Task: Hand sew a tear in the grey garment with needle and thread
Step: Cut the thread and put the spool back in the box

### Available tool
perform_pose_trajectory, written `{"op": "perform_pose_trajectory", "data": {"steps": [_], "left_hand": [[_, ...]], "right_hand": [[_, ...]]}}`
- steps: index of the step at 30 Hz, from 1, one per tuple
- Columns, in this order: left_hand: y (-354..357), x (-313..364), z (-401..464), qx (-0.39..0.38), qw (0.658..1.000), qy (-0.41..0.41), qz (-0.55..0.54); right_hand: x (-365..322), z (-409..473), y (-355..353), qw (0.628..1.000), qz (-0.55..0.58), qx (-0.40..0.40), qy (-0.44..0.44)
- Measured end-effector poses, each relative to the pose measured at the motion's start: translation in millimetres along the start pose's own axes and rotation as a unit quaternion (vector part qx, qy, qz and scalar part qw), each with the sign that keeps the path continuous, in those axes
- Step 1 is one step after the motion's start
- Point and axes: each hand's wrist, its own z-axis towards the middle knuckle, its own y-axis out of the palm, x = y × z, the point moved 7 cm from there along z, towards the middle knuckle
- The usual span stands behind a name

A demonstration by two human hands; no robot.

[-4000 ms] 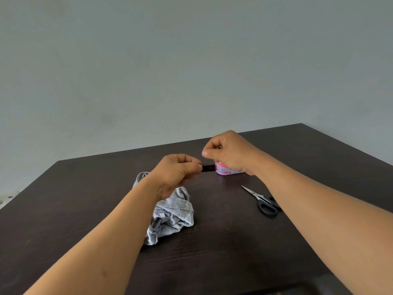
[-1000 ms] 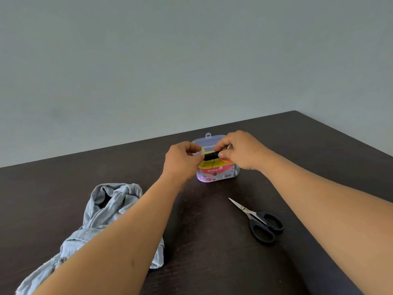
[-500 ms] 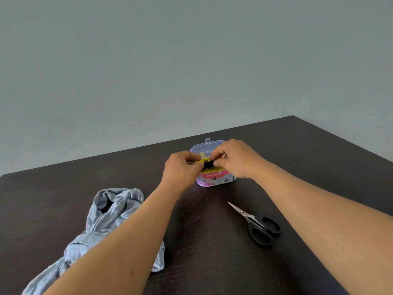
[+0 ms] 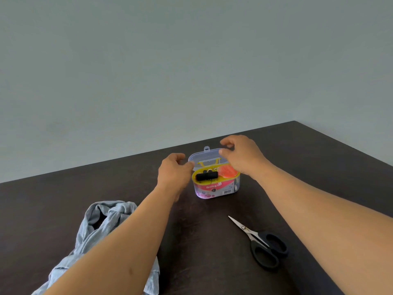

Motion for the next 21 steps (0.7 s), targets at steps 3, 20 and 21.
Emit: {"op": "perform_pose_trajectory", "data": {"steps": [3, 20, 21], "left_hand": [[8.3, -10.0, 12.6, -0.022, 0.999, -0.036, 0.002], [0.4, 4.3, -9.6, -0.039, 0.997, 0.035, -0.054], [-2.0, 7.0, -15.2, -0.035, 0.997, 0.048, -0.046]], "right_hand": [[20.7, 12.1, 10.9, 0.997, 0.041, -0.02, 0.067], [22.5, -15.4, -8.7, 0.992, 0.121, 0.021, 0.012], [21.4, -22.1, -12.7, 0.993, 0.115, 0.029, 0.005]]}}
